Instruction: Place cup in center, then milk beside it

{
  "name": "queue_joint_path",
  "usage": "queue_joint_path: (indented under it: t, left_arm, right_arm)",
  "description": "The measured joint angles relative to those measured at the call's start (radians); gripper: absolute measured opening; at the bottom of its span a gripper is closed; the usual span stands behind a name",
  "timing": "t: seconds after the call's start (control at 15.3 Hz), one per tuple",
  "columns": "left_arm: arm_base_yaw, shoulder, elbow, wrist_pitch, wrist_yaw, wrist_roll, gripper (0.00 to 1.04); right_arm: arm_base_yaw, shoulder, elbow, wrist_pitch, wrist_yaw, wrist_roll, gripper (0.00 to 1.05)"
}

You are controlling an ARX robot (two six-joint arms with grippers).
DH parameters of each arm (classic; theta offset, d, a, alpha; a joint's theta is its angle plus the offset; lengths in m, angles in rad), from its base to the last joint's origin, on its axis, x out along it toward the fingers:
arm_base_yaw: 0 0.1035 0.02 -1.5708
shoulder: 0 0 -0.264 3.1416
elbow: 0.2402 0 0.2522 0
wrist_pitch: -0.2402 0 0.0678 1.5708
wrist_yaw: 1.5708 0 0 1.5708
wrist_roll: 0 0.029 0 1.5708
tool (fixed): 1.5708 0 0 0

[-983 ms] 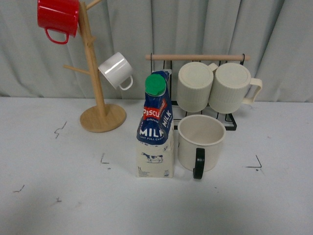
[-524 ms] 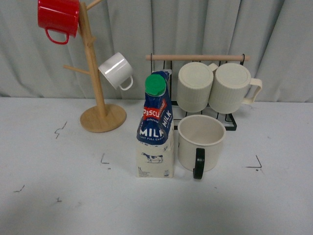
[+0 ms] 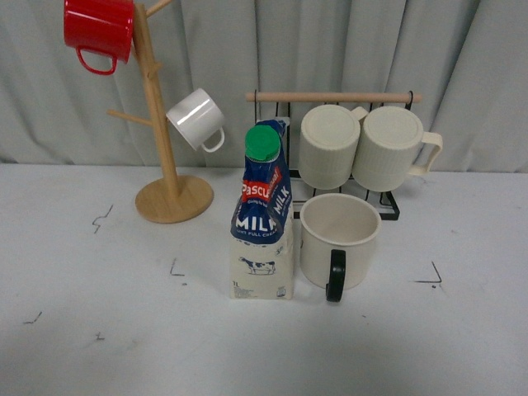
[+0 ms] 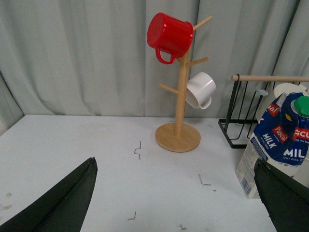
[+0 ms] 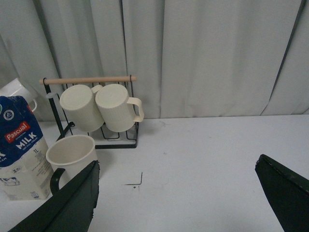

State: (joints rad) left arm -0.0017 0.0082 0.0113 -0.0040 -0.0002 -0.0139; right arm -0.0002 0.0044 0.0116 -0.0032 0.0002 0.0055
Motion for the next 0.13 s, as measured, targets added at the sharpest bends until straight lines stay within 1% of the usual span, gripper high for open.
queue_joint_path:
  t: [0.13]
  left_arm:
    - [0.000, 0.000, 0.000, 0.000, 0.000, 0.000, 0.98]
  right_arm:
    - [0.000, 0.000, 0.000, 0.000, 0.000, 0.000, 0.98]
